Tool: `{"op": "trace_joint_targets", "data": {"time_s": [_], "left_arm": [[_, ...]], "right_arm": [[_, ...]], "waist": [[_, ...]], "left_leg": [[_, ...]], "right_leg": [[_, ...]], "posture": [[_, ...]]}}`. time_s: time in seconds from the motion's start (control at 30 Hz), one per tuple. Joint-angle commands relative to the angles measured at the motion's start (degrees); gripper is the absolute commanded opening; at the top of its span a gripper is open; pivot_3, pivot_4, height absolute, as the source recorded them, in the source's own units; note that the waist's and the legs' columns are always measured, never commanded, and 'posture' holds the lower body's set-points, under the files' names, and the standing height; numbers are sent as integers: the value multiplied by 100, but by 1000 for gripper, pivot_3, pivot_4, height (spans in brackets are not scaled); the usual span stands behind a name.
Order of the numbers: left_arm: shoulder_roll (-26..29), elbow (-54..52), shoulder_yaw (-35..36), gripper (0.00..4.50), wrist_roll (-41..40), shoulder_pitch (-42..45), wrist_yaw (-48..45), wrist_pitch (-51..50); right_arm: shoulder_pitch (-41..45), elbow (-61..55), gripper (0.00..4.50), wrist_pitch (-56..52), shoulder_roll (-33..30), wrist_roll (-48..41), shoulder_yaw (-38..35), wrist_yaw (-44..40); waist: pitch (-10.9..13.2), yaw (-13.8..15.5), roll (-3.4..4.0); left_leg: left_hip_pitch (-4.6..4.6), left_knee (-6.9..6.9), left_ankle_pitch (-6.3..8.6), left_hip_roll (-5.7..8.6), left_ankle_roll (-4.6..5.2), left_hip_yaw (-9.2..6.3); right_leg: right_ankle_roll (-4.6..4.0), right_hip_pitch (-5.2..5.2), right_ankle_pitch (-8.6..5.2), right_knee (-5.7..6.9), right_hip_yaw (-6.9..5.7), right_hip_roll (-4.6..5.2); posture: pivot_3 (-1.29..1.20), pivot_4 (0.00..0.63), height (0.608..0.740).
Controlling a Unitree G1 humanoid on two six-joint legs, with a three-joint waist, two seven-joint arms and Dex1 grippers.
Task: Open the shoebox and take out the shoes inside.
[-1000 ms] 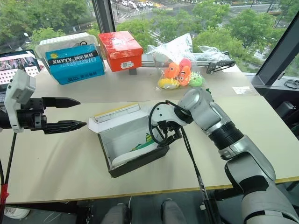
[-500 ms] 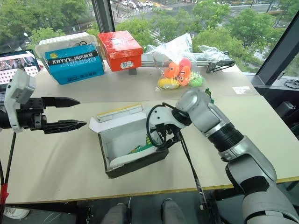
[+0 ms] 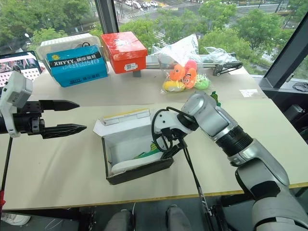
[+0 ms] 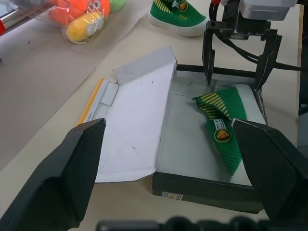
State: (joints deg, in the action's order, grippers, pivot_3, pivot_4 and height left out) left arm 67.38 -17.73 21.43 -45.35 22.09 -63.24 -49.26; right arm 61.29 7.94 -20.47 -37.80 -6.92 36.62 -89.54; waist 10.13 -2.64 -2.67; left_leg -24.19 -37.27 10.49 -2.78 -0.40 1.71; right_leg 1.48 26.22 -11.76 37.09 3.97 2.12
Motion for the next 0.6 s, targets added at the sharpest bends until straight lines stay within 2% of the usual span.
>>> {"op": "trace_joint_targets", "data": {"time_s": [0.03,0.27,0.53,0.6], "left_arm": [[135,-104,231,4500,-69,49,14,-11],[133,-102,224,4500,-55,54,26,0],[118,-99,206,4500,-43,81,49,24],[111,-86,173,4500,-36,107,57,35]], "right_arm": [[167,-135,4477,-23,-94,-226,28,-296],[76,-63,4477,127,-85,-149,116,-296],[-146,281,4477,379,279,402,261,-161],[-187,414,3952,422,388,543,300,-125]], "waist": [[0,0,0],[0,4,0],[0,4,0],[0,5,0]], "left_leg": [[0,0,0,0,0,0],[-1,0,0,0,0,0],[-1,0,0,0,0,0],[-1,-1,0,0,0,0]], "right_leg": [[0,0,0,0,0,0],[1,0,0,0,0,0],[0,0,0,0,0,0],[0,0,0,0,0,0]], "posture": [[0,150,740],[0,150,740],[0,150,740],[0,150,740]]}}
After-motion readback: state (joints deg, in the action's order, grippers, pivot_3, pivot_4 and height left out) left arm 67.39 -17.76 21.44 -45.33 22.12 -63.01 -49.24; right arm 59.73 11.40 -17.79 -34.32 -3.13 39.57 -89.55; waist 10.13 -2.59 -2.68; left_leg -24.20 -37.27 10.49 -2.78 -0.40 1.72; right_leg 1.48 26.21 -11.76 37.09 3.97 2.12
